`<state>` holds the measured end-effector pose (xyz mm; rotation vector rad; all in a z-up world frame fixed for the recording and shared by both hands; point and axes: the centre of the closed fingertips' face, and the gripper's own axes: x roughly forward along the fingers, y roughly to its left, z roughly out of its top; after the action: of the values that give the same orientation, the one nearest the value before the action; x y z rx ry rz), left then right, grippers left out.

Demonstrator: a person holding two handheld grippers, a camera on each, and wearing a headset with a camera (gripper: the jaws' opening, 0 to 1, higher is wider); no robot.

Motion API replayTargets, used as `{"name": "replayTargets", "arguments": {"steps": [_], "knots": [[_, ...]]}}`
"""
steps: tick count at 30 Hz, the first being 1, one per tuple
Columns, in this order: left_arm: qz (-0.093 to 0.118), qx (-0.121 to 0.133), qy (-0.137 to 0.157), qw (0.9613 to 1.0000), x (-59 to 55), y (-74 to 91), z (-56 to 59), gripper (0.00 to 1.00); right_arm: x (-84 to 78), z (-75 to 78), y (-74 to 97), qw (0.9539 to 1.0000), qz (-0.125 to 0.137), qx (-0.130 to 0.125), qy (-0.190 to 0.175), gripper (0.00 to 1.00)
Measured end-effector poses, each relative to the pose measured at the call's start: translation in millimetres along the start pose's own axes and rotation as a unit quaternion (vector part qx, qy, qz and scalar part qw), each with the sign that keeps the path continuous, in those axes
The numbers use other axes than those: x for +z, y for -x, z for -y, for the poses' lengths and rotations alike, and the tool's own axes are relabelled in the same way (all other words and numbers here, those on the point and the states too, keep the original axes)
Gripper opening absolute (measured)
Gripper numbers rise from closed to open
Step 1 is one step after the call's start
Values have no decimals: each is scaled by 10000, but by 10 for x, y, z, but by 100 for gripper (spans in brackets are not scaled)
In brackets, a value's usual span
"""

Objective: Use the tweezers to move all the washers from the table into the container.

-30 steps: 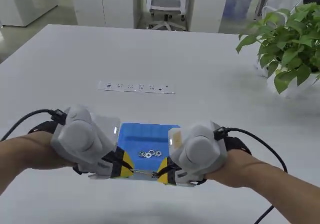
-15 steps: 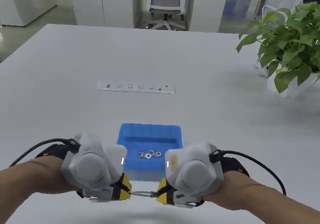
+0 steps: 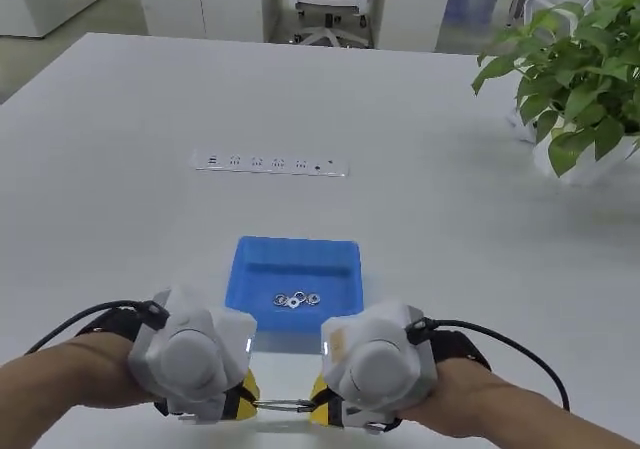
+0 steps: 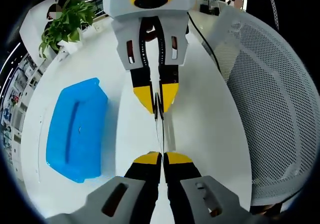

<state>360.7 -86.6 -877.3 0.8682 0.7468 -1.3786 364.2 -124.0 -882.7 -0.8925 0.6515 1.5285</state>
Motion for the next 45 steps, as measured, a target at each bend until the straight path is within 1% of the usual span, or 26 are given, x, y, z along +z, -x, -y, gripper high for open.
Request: {"name": "replayTargets", "arguments": {"steps": [6, 12, 15, 19, 27, 31, 35, 37, 40, 45], "knots": [[-23, -28, 11, 10000, -32, -44, 43, 6, -22, -49, -37, 10000, -23, 35, -24, 9], [-56, -27, 37, 10000, -68, -85, 57, 6, -31, -52, -71, 10000, -63, 33, -11, 10], [-60, 9, 54, 10000, -78, -87, 42, 7, -36, -36, -84, 10000, -93, 9, 10, 11], [-50, -4, 90, 9999, -94, -91, 21, 7, -30, -21, -79, 10000, -90, 3, -13, 11], [-17, -16, 139, 9999, -90, -93, 7, 8, -43, -11, -77, 9997, -68, 50, -213, 14], [0, -21, 176, 9998, -95, -91, 0, 9, -44, -8, -76, 9997, -55, 47, -247, 15], [-12, -4, 213, 9998, -103, -85, -11, 11, -45, -1, -69, 9996, -58, 9, -278, 19], [17, -9, 274, 9996, -100, -72, -4, 14, -38, 8, -51, 9995, -34, -23, -308, 20], [20, 13, 309, 9995, -107, -39, 0, 16, -30, 48, -15, 9993, 19, -104, -359, 23], [174, 162, 527, 9983, -86, 69, -63, 22, -6, 170, 120, 9982, 138, -353, -461, 31]]}}
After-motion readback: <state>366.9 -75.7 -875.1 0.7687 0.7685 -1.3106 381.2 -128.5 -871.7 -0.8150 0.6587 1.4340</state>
